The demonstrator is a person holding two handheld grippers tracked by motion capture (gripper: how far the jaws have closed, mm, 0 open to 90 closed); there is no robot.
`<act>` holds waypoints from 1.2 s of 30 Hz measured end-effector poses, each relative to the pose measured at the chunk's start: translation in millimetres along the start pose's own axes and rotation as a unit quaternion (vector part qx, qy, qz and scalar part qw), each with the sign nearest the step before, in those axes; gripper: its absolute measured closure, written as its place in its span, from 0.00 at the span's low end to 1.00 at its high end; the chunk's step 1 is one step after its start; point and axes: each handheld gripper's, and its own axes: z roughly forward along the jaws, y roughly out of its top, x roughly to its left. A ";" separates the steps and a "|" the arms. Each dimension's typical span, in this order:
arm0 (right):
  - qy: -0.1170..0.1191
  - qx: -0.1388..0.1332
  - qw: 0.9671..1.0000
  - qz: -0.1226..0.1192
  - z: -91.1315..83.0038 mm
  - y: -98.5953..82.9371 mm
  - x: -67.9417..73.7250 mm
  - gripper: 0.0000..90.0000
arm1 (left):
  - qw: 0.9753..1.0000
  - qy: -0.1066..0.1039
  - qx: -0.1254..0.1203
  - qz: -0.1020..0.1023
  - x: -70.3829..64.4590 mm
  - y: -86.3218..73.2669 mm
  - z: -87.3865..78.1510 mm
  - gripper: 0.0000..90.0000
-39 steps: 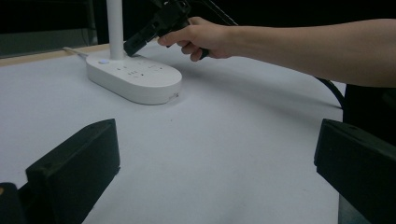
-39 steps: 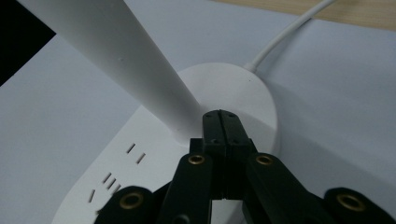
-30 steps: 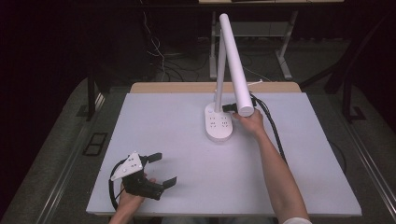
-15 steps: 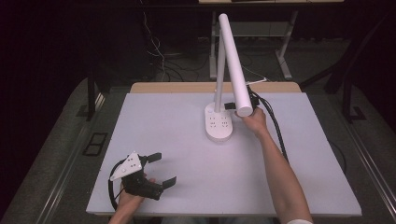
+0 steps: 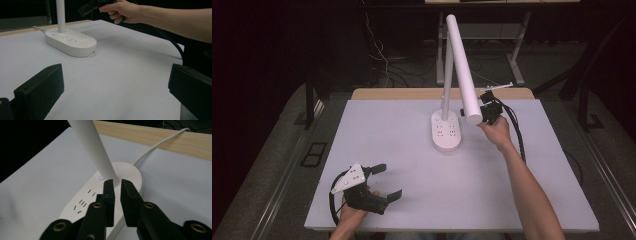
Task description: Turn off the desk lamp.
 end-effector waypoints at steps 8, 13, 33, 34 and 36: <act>-0.031 -0.003 0.999 -0.006 -23.8 -16.7 16.1 0.45 | 1.000 -0.001 0.000 0.000 -0.5 -0.3 1.4 0.00; -0.030 -0.004 0.999 -0.017 -40.8 -29.5 28.9 0.15 | 1.000 -0.001 0.000 0.000 -0.7 0.0 1.2 0.00; -0.043 -0.030 0.998 -0.034 -109.2 -98.0 72.4 0.01 | 1.000 -0.001 0.001 0.002 -3.2 -0.7 0.7 0.00; -0.042 -0.031 0.998 -0.033 -111.7 -103.0 73.4 0.01 | 1.000 -0.001 0.001 0.002 -3.3 -0.6 0.8 0.00; -0.039 -0.033 0.998 -0.030 -115.8 -112.6 74.8 0.01 | 1.000 -0.001 0.001 0.002 -3.6 -0.6 1.2 0.00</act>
